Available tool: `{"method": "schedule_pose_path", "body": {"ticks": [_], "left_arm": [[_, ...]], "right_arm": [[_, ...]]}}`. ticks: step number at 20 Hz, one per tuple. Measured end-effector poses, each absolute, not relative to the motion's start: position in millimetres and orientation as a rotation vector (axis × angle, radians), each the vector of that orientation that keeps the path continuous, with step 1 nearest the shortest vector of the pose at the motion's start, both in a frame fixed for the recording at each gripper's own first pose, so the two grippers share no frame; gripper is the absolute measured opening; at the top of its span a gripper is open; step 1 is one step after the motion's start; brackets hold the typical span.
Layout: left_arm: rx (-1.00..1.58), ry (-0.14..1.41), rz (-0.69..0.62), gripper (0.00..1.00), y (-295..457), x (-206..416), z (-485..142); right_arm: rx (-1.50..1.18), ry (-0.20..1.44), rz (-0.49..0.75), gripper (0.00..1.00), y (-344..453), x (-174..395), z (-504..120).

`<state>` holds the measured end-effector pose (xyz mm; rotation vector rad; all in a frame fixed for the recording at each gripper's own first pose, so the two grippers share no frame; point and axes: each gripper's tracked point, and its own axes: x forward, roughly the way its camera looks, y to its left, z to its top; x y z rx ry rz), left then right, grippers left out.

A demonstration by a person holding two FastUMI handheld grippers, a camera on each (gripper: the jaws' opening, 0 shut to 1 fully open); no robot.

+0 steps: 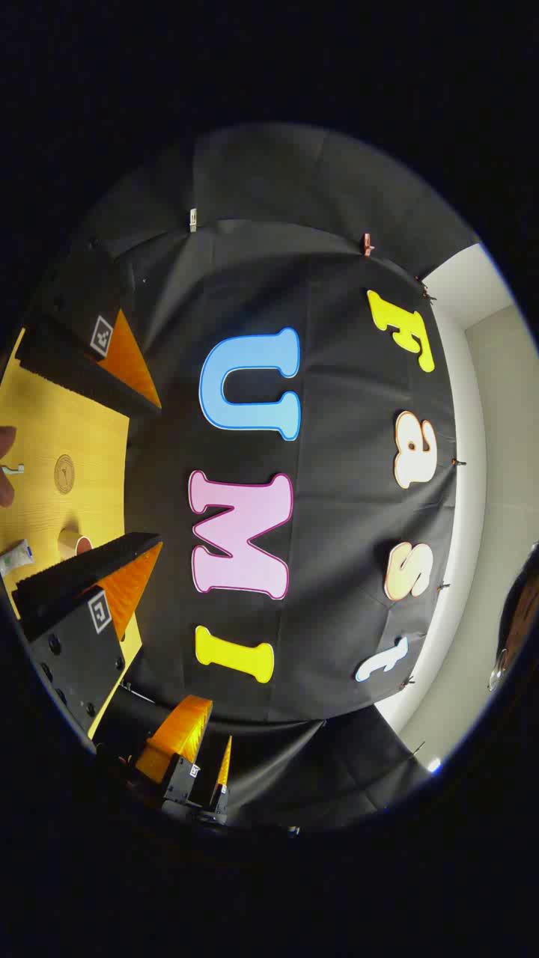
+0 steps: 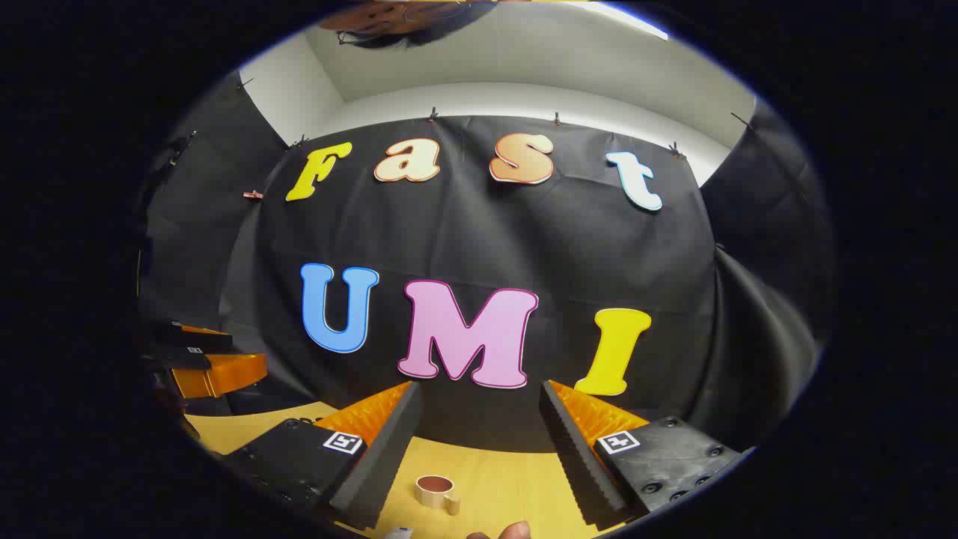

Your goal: Put the toothbrush and toothpaste on the desktop into the cup, then pick up the cup and place it on the coaster on the desktop.

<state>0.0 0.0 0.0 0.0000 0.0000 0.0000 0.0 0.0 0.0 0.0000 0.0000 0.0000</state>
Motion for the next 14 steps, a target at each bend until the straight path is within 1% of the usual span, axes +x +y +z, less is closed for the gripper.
{"method": "schedule_pose_path", "body": {"ticks": [14], "left_arm": [[-0.010,0.077,-0.042,0.97,-1.1,0.7,-31.5]], "right_arm": [[0.034,0.117,-0.017,0.96,2.8,-0.2,-35.7]]}}
